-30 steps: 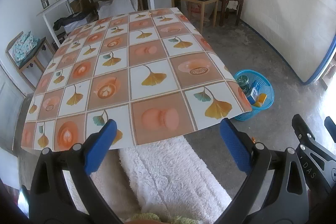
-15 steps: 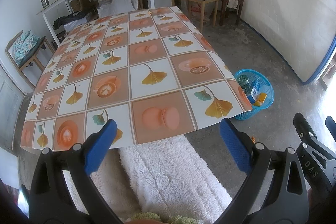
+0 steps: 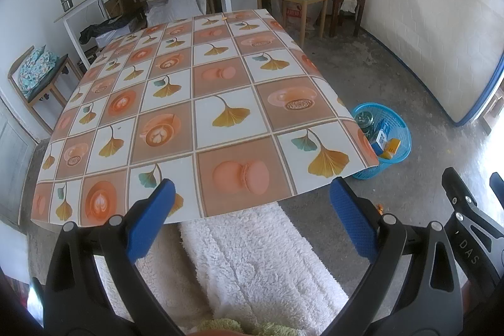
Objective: Collect trash
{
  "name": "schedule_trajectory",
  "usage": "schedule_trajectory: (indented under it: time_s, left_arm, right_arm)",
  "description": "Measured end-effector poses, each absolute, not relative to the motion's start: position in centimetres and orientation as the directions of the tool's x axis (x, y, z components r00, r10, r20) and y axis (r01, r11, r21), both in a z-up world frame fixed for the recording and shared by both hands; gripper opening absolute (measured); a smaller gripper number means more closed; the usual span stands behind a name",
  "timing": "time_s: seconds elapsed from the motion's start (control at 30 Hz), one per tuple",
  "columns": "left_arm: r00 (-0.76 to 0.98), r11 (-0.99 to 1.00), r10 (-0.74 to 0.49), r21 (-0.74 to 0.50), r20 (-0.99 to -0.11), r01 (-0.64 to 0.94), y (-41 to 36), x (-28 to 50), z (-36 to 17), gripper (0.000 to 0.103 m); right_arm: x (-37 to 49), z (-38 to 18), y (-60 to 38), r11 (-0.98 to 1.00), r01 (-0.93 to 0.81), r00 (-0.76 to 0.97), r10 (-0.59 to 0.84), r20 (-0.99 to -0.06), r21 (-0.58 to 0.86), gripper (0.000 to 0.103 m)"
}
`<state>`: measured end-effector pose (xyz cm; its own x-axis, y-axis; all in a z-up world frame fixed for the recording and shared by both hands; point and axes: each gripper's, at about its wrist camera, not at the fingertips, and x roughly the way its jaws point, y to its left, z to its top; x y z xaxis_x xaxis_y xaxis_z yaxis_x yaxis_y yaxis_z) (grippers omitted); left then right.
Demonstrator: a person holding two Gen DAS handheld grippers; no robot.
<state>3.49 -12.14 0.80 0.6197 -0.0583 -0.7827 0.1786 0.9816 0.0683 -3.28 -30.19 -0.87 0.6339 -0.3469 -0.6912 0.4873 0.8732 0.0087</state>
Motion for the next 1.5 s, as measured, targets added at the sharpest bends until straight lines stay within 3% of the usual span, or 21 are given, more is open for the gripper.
schedule_trajectory:
  time_s: [1.5]
  left_arm:
    - [0.618,0.982,-0.059,0.065,-0.784,0.176,-11.9,3.5,0.7,0.095]
  right_arm:
    - [-3.4,0.0,-29.9,0.873,0.487,0.635,-0.349,-0.689,0.006,0.097]
